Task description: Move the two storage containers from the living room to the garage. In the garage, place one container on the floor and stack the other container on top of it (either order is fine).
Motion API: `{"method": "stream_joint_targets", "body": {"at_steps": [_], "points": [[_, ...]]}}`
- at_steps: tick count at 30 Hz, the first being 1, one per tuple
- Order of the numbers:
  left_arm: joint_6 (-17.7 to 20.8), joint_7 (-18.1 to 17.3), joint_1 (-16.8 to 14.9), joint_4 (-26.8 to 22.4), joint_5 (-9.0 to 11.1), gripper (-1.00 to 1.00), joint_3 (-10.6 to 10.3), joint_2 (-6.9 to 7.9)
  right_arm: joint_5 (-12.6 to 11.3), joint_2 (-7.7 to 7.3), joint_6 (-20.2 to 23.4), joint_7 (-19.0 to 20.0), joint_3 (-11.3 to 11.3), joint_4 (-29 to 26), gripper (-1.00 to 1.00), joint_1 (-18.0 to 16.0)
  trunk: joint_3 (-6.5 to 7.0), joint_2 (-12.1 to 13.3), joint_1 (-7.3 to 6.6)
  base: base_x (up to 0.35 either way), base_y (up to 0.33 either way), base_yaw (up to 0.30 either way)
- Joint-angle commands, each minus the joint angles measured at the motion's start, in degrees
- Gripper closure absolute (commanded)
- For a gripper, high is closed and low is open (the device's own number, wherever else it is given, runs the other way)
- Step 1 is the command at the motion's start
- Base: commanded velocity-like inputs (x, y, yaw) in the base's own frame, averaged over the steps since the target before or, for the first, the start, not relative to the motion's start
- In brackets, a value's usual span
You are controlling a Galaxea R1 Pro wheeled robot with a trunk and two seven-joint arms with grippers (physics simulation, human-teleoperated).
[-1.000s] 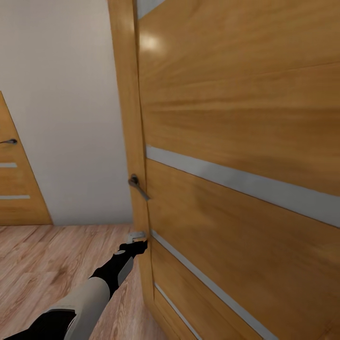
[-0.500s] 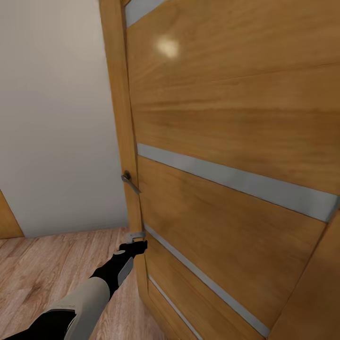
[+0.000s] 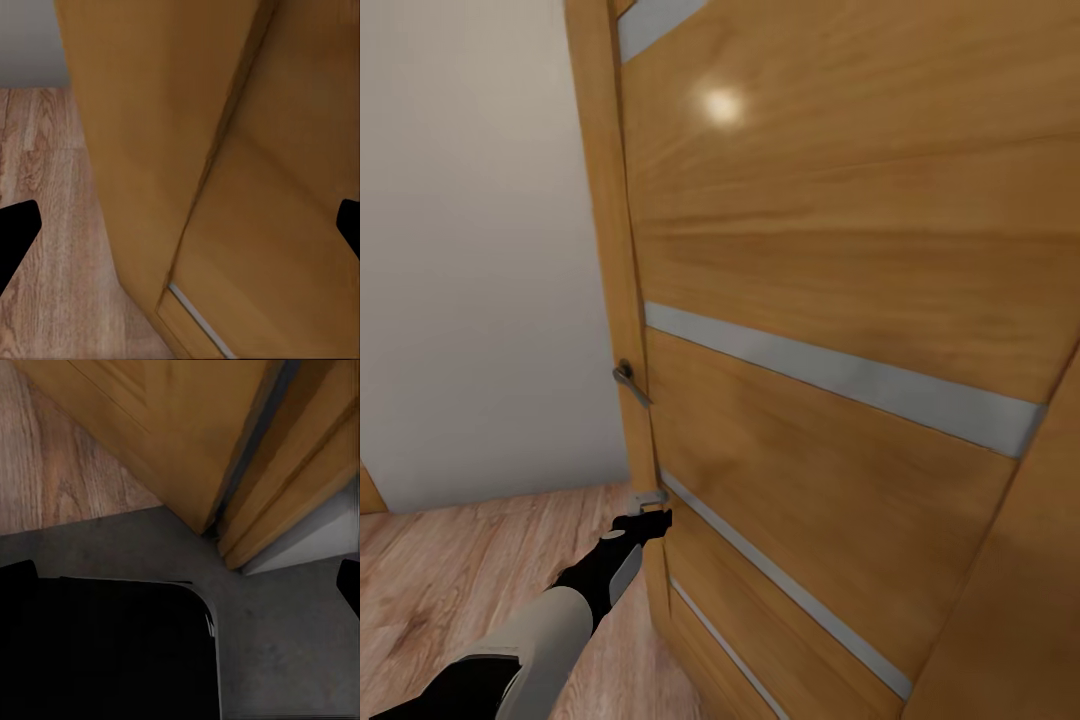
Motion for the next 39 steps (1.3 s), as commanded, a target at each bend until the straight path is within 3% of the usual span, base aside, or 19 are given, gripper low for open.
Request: {"method": "stream_joint_targets", "body": {"at_steps": [1, 33, 39], "points": [[0.3, -0.2, 0.0, -0.2, 1.0, -1.0, -0.2, -0.08, 0.1, 0.0, -0.2, -0.2, 0.0, 0.1, -1.0, 0.0, -0.04, 0.0, 0.0, 0.0, 0.0, -0.256], [0.3, -0.2, 0.0, -0.2, 1.0, -1.0, -0.3, -0.07, 0.1, 0.0, -0.4, -0.2, 0.1, 0.1, -1.0, 0.0, -0.04, 0.0, 0.0, 0.018, 0.016, -0.019], [0.3, -0.2, 0.0, -0.2, 1.0, -1.0, -0.3, -0.06, 0.1, 0.0, -0.4, -0.2, 0.1, 0.1, -1.0, 0.0, -0.04, 0.0, 0.0, 0.0, 0.0, -0.204]]}}
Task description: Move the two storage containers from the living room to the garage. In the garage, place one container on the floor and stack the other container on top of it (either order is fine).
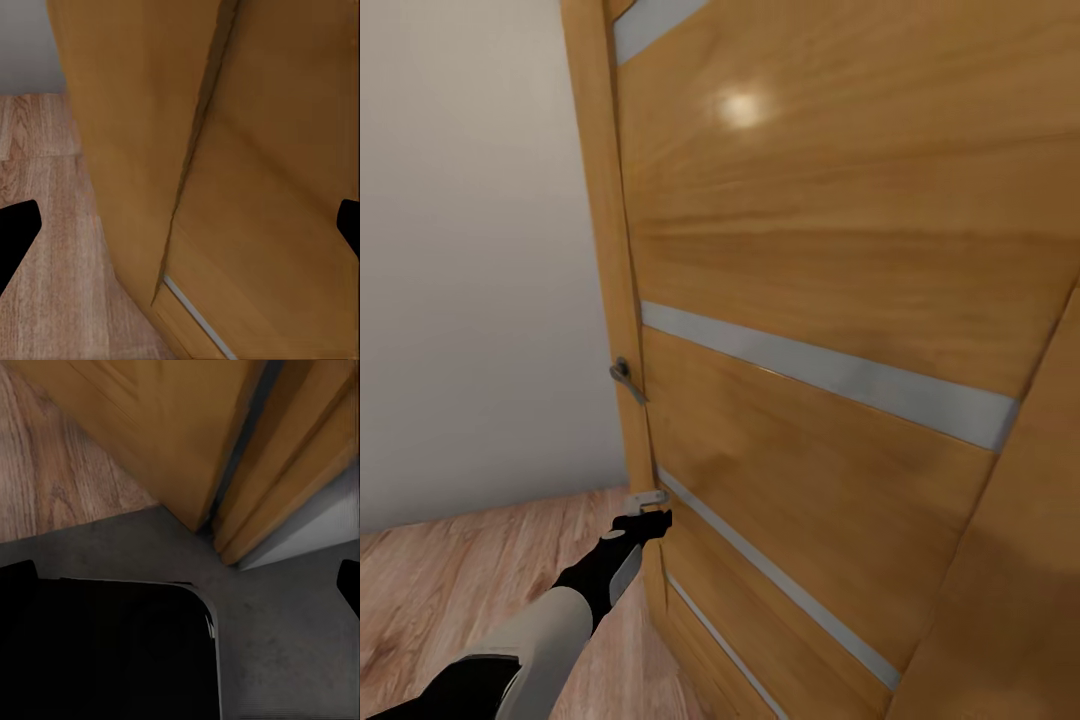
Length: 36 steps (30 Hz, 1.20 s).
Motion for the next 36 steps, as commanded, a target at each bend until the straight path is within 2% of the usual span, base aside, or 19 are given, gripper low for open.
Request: {"method": "stream_joint_targets", "body": {"at_steps": [1, 10, 36], "points": [[0.3, -0.2, 0.0, -0.2, 0.9, -1.0, -0.2, -0.07, 0.1, 0.0, -0.2, -0.2, 0.1, 0.1, -1.0, 0.0, -0.04, 0.0, 0.0, 0.0, 0.0, -0.261], [0.3, -0.2, 0.0, -0.2, 0.9, -1.0, -0.2, -0.1, 0.1, 0.0, -0.2, -0.2, 0.1, 0.1, -1.0, 0.0, -0.04, 0.0, 0.0, 0.0, 0.0, -0.218], [0.3, -0.2, 0.0, -0.2, 0.9, -1.0, -0.3, -0.1, 0.1, 0.0, -0.3, -0.2, 0.1, 0.1, -1.0, 0.0, -0.04, 0.0, 0.0, 0.013, 0.032, -0.007]]}}
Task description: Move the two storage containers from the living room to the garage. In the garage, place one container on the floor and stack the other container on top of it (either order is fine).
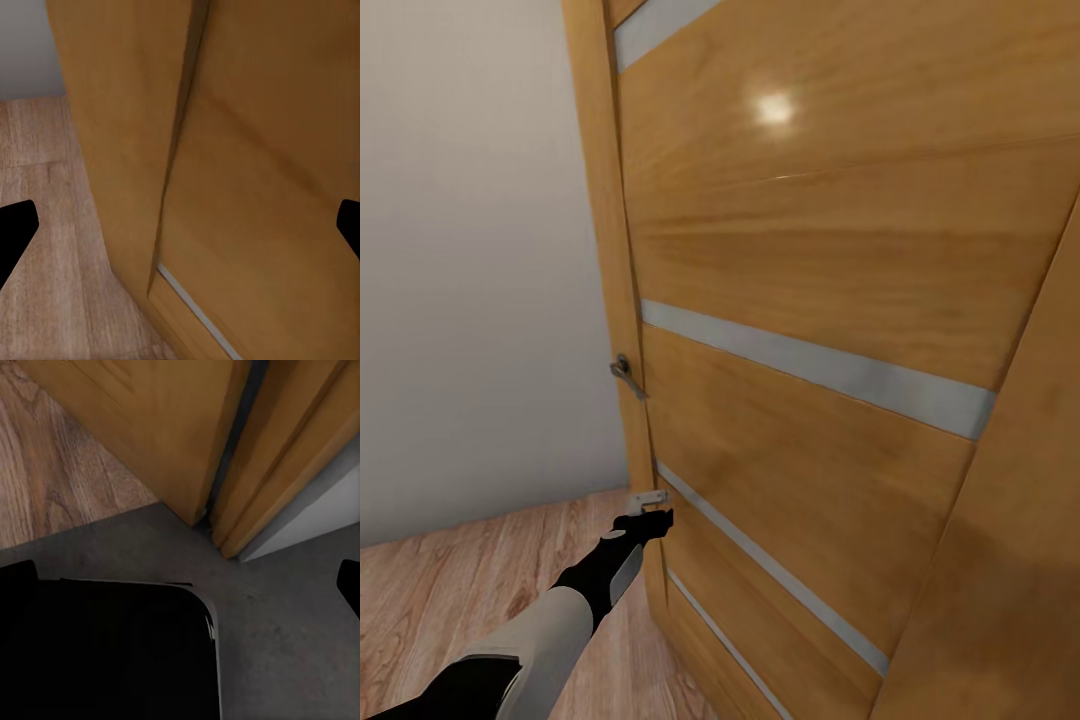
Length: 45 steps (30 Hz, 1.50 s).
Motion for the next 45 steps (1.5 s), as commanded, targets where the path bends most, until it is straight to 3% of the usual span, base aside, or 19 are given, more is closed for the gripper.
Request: {"method": "stream_joint_targets", "body": {"at_steps": [1, 15, 31, 45], "points": [[0.3, 0.1, 0.0, -0.1, 0.5, -1.0, 0.1, -0.04, 0.1, 0.0, -0.3, -0.2, 0.1, 0.1, -1.0, 0.0, -0.05, 0.0, 0.0, 0.0, 0.0, 0.0], [0.3, 0.1, 0.0, -0.1, 0.5, -1.0, 0.1, -0.04, 0.1, 0.0, -0.4, -0.2, 0.1, 0.1, -1.0, 0.0, -0.05, 0.0, 0.0, 0.0, 0.0, -0.009], [0.3, 0.1, 0.0, -0.1, 0.5, -1.0, 0.1, -0.04, 0.1, 0.0, -0.3, -0.2, 0.1, 0.1, -1.0, 0.0, -0.05, 0.0, 0.0, 0.0, 0.0, -0.243], [0.3, 0.1, 0.0, -0.1, 0.5, -1.0, 0.1, -0.04, 0.1, 0.0, -0.3, -0.2, 0.1, 0.1, -1.0, 0.0, -0.05, 0.0, 0.0, 0.0, 0.0, -0.024]]}}
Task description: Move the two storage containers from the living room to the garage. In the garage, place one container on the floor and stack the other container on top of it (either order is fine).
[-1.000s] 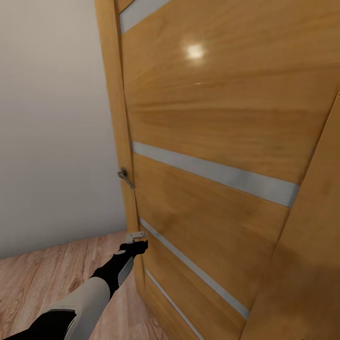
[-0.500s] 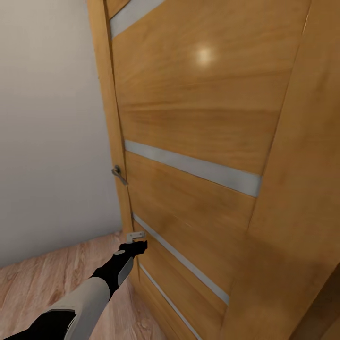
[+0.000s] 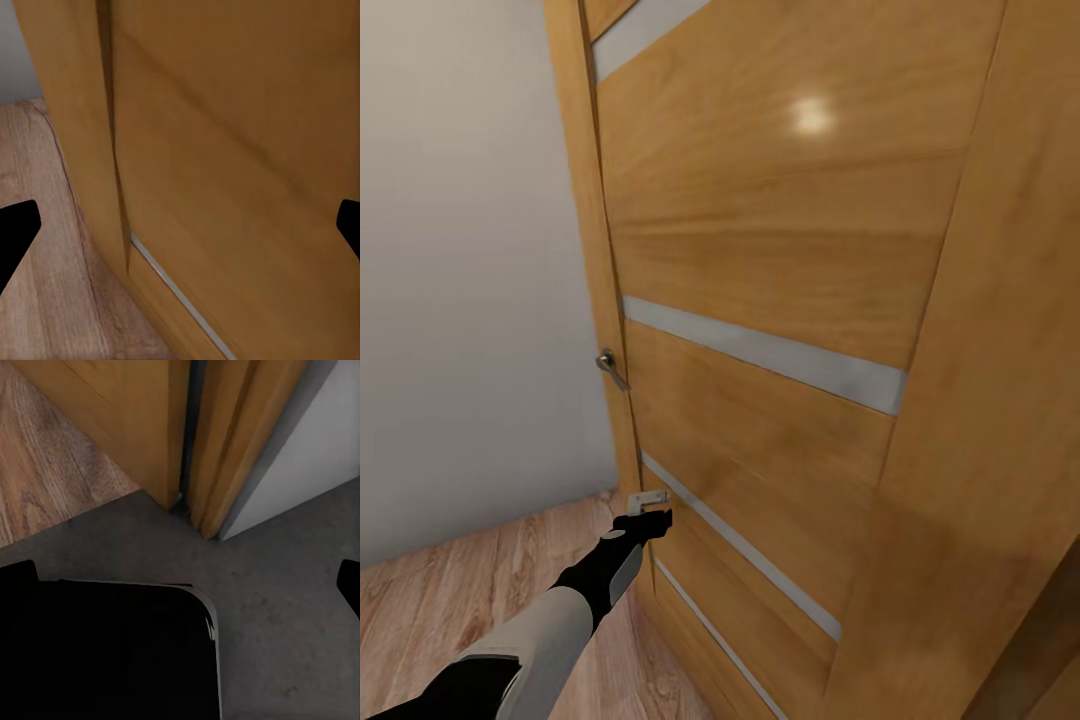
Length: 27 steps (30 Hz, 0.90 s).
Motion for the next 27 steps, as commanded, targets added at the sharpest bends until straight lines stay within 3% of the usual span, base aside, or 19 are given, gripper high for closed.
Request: {"method": "stream_joint_targets", "body": {"at_steps": [1, 27], "points": [[0.3, -0.2, 0.0, -0.1, 0.8, -1.0, -0.2, -0.07, 0.1, 0.0, -0.2, -0.2, 0.1, 0.1, -1.0, 0.0, -0.04, 0.0, 0.0, 0.0, 0.0, 0.0], [0.3, -0.2, 0.0, -0.1, 0.8, -1.0, -0.2, -0.07, 0.1, 0.0, -0.2, -0.2, 0.1, 0.1, -1.0, 0.0, -0.04, 0.0, 0.0, 0.017, 0.023, 0.0]]}}
